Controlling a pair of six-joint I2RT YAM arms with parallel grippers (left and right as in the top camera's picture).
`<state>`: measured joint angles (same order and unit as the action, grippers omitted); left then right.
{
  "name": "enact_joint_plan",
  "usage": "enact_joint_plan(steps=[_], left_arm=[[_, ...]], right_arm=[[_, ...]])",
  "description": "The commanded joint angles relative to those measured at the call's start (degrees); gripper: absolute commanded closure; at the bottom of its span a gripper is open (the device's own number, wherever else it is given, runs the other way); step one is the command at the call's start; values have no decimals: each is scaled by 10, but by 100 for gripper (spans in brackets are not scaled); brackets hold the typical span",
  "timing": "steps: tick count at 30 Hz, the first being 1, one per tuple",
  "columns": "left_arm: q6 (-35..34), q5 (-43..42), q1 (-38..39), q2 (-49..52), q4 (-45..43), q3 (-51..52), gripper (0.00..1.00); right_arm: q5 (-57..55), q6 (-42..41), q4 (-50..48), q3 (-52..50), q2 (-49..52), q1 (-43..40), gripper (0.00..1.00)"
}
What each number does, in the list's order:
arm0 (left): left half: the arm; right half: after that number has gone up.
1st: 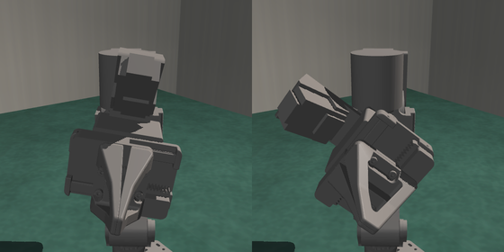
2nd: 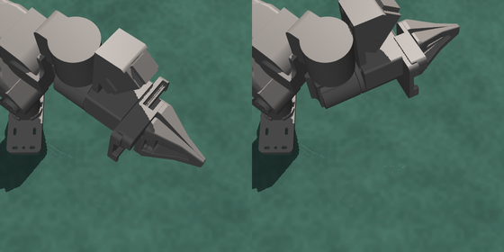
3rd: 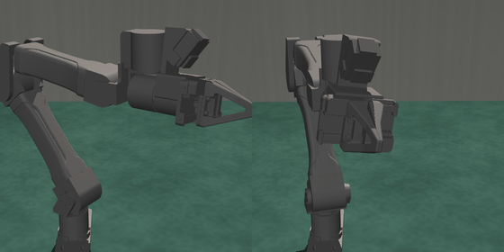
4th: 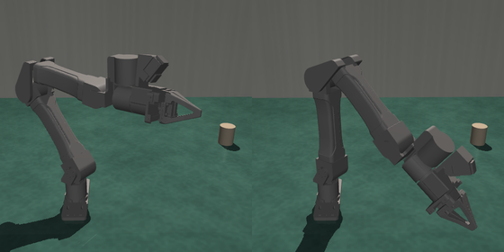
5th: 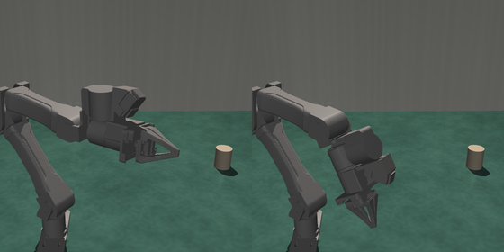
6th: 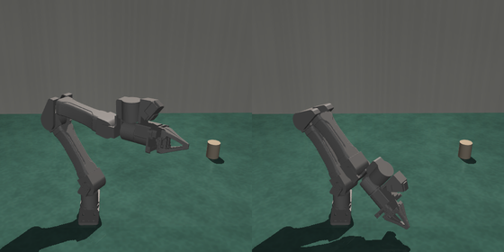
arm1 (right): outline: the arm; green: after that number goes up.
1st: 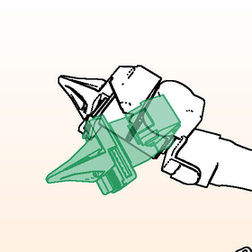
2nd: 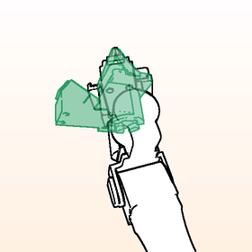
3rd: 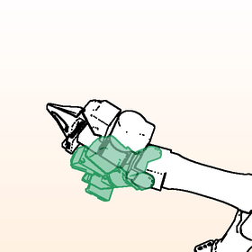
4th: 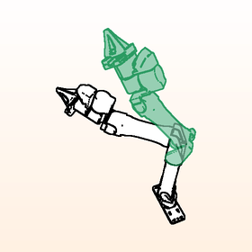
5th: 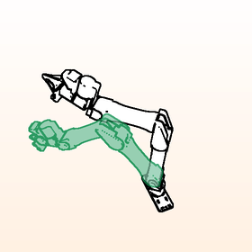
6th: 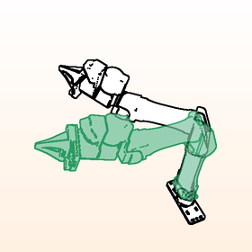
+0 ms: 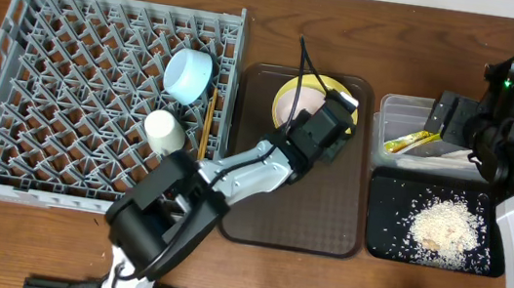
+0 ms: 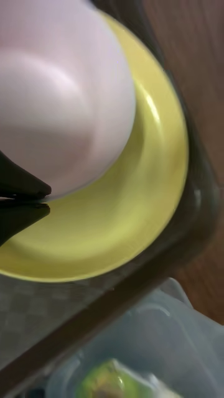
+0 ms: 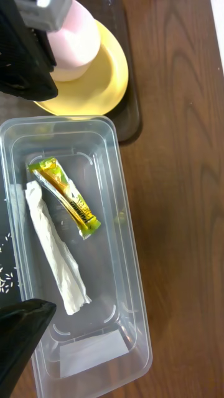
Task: Sort waste into correct bins and load items into the dishwasher
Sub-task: 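Reach the left gripper to the pink bowl on the yellow plate and grasp it, then carry the pink bowl with the left gripper into the dish rack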
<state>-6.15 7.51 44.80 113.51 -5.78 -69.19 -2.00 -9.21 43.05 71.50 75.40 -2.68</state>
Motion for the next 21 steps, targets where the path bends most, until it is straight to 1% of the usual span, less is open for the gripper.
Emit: enact_joint_plan(steps=[1,5,9,10,12,13,15,18,21], left_arm=[[-1,7,0,-87,8,-4,93],[-4,7,-3,-175,75,-5,93],[-79,-8,-32,-297,202,-5,93],[-94,-31,-45,-329,233,-5,92],[-130,-106,-85,-397,301,-5,93],[-151,-156,-118,-438,341,-5,92],[-178,-230,-180,-494,405,-5,93],[-193,-334,-286,-555,490,-5,92],[-188,-443,-397,-581,565,-4,93]], right_arm=[[-5,-6,1,5,2,-3,1],[-5,-6,1,5,2,-3,1],[-5,-6,1,5,2,-3,1],[-5,-6,1,5,2,-3,1],[-5,-6,1,5,2,-3,1],[-5,-6,1,5,2,-3,1],[-5,-6,1,5,2,-3,1],[-5,-6,1,5,2,-3,1],[-5,-6,1,5,2,-3,1]])
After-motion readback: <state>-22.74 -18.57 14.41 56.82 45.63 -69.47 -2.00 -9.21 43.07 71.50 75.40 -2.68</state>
